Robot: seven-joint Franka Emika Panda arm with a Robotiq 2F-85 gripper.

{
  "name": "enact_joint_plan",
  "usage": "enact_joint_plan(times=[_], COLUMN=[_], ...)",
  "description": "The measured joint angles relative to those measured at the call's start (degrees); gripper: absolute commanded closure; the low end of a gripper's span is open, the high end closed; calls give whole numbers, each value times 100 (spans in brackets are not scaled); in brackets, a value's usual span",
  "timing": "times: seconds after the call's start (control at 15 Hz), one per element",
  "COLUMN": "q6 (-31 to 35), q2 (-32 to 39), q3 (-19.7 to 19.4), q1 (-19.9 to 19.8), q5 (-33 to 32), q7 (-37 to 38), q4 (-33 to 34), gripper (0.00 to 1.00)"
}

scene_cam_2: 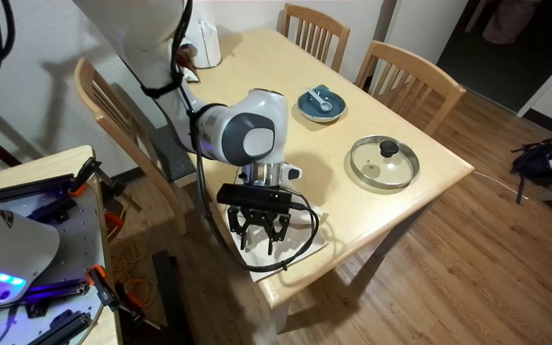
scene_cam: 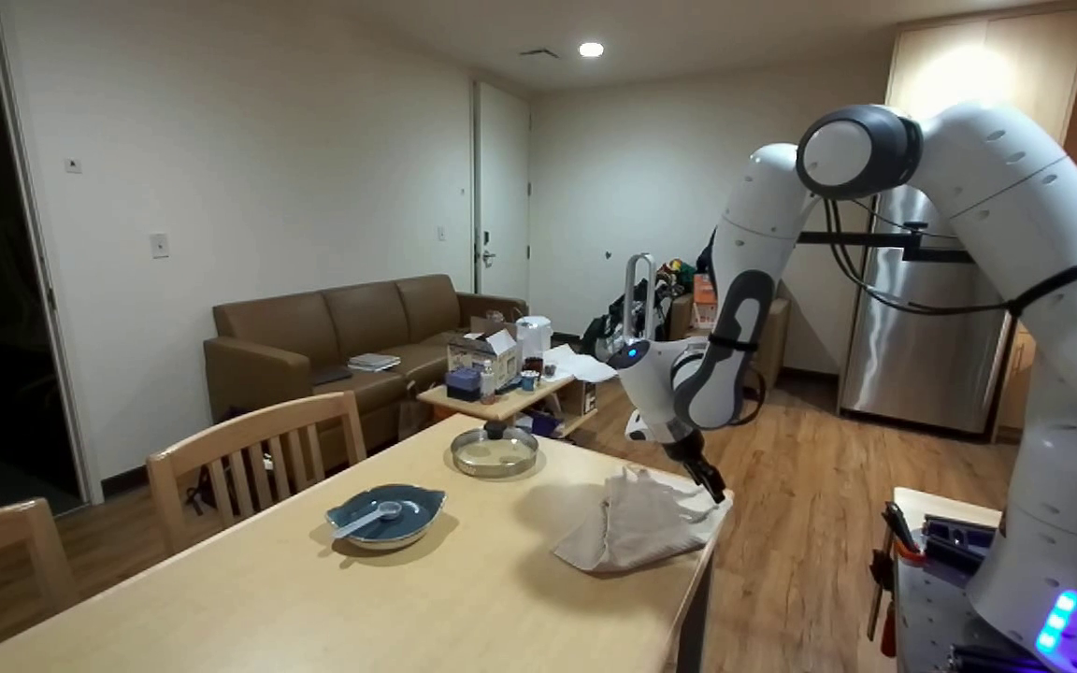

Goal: Unfold the towel

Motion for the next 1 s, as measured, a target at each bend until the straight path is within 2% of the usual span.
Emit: enact_joint_plan(times=[0.07, 0.6, 0.87, 1.0], q6=[79, 799, 902, 1278], q2=[-23, -210, -186, -114], q3=[48, 182, 214, 236], q1=[10, 208, 194, 191], q5=[-10, -322, -334, -365], q7=[10, 217, 218, 210], q4=[1, 9, 17, 31], gripper=[0, 0, 0, 0])
